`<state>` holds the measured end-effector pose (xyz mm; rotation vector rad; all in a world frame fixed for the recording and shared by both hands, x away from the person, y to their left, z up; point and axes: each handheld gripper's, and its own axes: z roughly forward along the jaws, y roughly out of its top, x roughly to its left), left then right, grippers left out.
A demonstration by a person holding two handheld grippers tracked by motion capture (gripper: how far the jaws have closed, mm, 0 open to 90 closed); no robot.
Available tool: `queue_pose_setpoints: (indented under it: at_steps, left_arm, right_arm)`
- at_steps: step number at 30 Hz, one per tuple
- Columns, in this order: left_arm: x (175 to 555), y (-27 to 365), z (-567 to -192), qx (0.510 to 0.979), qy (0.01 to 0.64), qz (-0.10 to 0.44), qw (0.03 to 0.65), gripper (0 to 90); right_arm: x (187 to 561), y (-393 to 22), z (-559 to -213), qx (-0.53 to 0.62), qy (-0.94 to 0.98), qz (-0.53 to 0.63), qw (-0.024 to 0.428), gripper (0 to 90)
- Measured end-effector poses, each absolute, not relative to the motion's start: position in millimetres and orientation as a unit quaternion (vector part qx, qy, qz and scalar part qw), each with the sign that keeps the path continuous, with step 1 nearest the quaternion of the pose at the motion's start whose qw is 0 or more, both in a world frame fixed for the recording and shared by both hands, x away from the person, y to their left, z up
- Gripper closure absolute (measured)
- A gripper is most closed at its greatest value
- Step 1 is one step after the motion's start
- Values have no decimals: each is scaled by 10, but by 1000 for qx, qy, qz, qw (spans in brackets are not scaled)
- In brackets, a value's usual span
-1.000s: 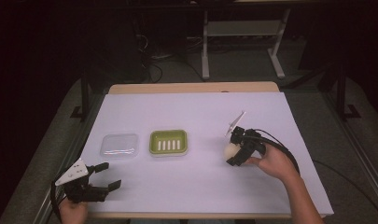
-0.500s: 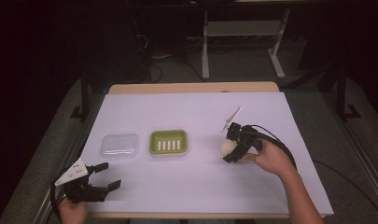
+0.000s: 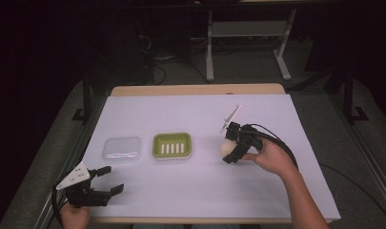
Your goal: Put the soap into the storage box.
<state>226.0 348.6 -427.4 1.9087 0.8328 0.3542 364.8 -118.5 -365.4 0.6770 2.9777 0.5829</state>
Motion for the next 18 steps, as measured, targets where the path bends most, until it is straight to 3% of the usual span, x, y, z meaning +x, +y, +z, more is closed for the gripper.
queue_pose_setpoints:
  at_steps: [18]
  left_arm:
    - [2256, 3492, -4269, 783, 347, 148, 495, 128]
  right_arm:
    - [3725, -973, -3548, 205, 960, 191, 14, 224]
